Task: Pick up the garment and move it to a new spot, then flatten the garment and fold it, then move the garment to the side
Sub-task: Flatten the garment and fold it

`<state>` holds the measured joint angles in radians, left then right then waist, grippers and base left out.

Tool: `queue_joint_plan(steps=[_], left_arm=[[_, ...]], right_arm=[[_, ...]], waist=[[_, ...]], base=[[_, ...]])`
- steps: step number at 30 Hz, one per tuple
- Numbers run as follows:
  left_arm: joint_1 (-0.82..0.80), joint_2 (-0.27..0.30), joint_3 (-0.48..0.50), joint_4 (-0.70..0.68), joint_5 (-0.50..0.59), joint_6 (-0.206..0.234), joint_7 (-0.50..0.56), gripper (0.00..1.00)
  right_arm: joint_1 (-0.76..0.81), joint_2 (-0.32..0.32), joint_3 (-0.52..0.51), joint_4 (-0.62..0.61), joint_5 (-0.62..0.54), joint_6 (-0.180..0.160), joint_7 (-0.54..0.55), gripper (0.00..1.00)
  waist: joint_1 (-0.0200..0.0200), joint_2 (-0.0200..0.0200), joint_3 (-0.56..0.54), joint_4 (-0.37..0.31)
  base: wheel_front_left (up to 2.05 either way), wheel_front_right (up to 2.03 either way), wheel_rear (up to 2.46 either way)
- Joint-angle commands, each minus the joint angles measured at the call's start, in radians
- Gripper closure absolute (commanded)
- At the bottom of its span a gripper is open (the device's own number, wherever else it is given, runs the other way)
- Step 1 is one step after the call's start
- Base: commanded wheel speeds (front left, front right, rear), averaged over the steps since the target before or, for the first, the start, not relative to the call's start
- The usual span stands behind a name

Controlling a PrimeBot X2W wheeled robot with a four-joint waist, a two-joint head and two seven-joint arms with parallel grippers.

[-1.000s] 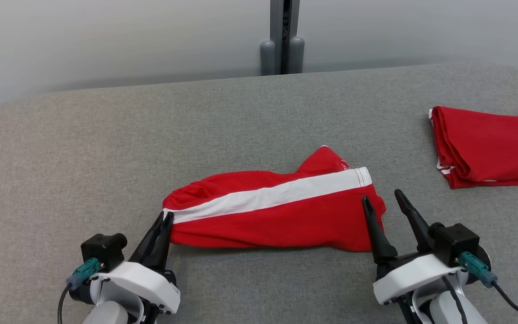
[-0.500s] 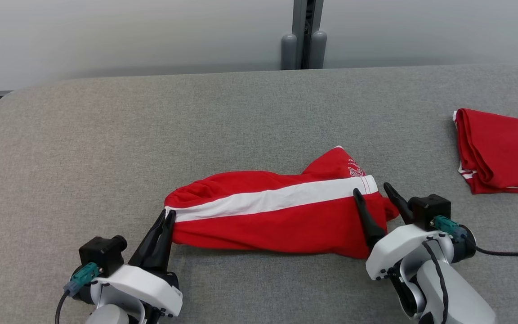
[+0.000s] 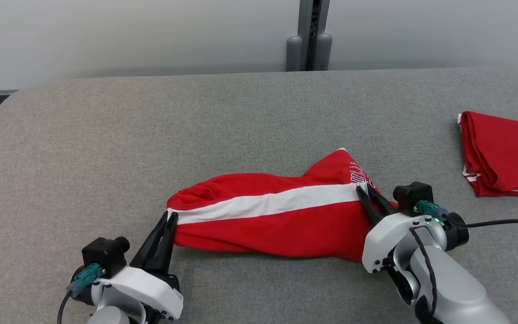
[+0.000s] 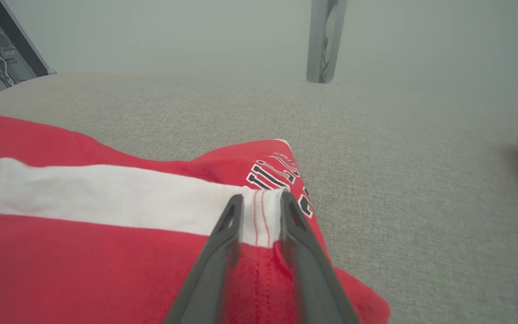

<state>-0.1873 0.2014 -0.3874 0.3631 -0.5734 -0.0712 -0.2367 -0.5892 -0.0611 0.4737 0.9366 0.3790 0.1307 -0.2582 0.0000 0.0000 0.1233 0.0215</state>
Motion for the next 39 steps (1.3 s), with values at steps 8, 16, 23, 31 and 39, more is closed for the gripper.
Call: queue_joint_plan(steps=[8, 16, 23, 31, 39], left_arm=[[0.015, 0.001, 0.006, -0.015, -0.012, 0.01, -0.004, 1.0], [-0.035, -0.001, 0.044, -0.081, -0.103, -0.027, 0.018, 1.0], [-0.143, 0.05, 0.09, -0.216, -0.215, -0.044, 0.129, 1.0], [-0.31, 0.107, 0.12, -0.341, -0.367, -0.047, 0.349, 1.0], [-0.465, 0.135, 0.129, -0.379, -0.431, -0.016, 0.491, 1.0]], right_arm=[[-0.05, -0.027, 0.063, 0.021, 0.048, 0.0, -0.006, 1.0], [-0.074, -0.058, -0.001, -0.123, 0.067, 0.0, -0.008, 1.0], [-0.09, -0.105, -0.056, -0.312, 0.109, 0.0, -0.009, 1.0], [-0.187, -0.169, -0.056, -0.432, 0.138, 0.0, -0.001, 1.0], [-0.281, -0.191, -0.093, -0.496, 0.11, 0.0, 0.035, 1.0]], waist=[[0.0, 0.0, -0.023, -0.016], [0.0, 0.0, -0.044, -0.03], [0.0, 0.0, -0.076, -0.044], [0.0, 0.0, -0.097, -0.066], [0.0, 0.0, -0.084, -0.076]], base=[[0.0, 0.0, 0.0], [0.0, 0.0, 0.0], [0.0, 0.0, 0.0], [0.0, 0.0, 0.0], [0.0, 0.0, 0.0]])
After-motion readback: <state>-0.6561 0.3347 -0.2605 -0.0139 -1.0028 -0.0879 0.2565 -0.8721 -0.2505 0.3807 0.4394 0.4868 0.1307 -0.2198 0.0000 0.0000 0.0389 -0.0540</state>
